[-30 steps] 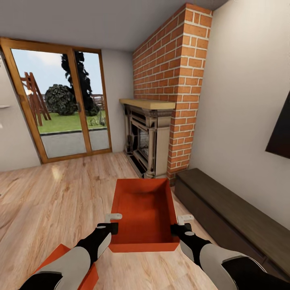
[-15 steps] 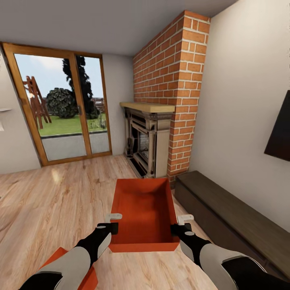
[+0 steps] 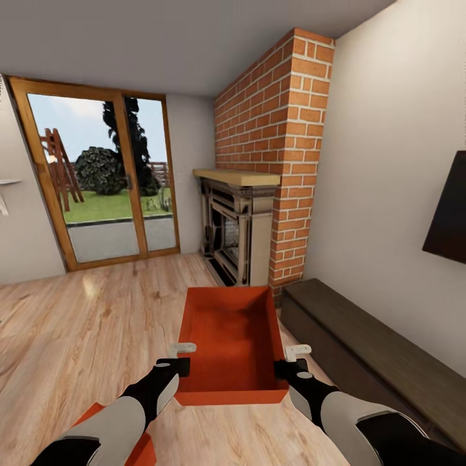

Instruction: Move the two storage containers from the living room to the garage. In the garage, place one container on the floor and stack the other container on top of it (either order is fine).

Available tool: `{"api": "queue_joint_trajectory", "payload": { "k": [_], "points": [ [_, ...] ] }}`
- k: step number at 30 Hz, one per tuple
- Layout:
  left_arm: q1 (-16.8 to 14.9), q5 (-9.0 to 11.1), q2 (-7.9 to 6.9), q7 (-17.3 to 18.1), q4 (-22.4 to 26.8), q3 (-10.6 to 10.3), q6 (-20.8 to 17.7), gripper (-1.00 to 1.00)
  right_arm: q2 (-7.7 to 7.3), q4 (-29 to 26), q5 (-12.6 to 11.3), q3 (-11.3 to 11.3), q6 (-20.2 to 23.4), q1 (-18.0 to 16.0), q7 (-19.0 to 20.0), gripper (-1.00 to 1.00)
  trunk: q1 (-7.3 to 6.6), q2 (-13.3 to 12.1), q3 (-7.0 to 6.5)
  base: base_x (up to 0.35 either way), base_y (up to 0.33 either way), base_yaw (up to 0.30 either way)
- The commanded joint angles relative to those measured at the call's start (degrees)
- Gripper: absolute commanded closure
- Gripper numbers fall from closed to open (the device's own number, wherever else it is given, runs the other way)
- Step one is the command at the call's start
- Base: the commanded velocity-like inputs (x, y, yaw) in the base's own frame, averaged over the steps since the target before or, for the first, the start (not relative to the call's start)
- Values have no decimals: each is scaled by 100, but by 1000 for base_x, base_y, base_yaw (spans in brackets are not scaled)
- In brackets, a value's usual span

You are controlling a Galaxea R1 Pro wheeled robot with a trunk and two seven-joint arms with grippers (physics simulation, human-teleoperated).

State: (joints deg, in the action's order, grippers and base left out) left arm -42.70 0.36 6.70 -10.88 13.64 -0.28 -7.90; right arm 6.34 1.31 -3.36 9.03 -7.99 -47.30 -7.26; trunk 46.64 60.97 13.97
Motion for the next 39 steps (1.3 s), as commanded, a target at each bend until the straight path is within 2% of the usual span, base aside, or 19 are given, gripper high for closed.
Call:
{"api": "queue_joint_trajectory", "payload": {
  "k": [1, 10, 35, 39],
  "points": [
    [-1, -36, 7, -53, 25, 46, -36, 100, 12, 19, -24, -139, -19, -7, -21, 100, 1, 5, -2, 0, 0, 0],
    [-1, -36, 7, -53, 25, 46, -36, 100, 15, 19, -22, -139, -19, -7, -21, 100, 1, 5, -65, 0, 0, 0],
    [-1, -36, 7, -49, 25, 46, -36, 100, 23, 19, -23, -139, -2, -7, -21, 100, 1, 5, -69, 0, 0, 0],
    [-1, -33, 7, -48, 25, 48, -36, 100, 30, 19, -24, -139, 16, -7, -21, 100, 1, 5, -75, 0, 0, 198]
  ]
}}
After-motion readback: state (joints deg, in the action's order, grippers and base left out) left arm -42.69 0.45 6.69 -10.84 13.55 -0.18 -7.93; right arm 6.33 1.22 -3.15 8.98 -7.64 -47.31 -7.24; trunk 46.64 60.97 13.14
